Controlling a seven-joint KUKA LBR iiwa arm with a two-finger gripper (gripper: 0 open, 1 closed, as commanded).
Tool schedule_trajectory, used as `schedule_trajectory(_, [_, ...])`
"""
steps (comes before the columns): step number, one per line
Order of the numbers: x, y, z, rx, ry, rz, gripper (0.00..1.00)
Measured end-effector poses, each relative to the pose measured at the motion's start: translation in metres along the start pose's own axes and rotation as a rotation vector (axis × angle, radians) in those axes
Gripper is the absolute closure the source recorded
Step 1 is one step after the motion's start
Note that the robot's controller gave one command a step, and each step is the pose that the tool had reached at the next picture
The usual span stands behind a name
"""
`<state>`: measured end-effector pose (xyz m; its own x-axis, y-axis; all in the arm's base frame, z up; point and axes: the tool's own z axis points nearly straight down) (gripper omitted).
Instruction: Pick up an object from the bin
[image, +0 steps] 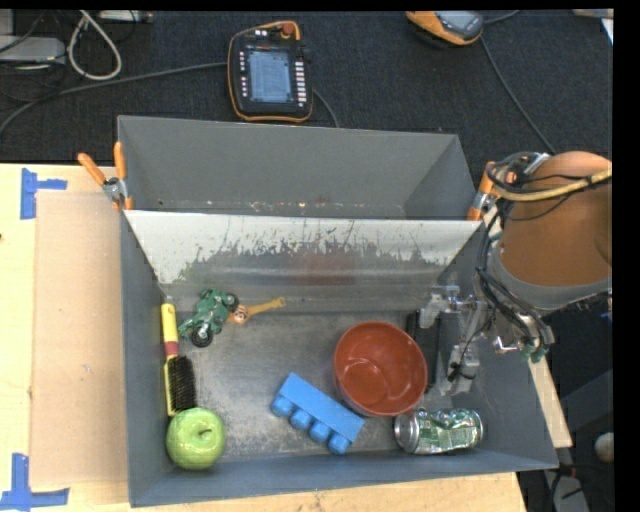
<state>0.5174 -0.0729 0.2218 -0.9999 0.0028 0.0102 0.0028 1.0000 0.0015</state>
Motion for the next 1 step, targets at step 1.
schedule_trajectory(1, [-0.0015, 0.0006, -0.0045, 0.001, -0.008, -0.004, 0.0])
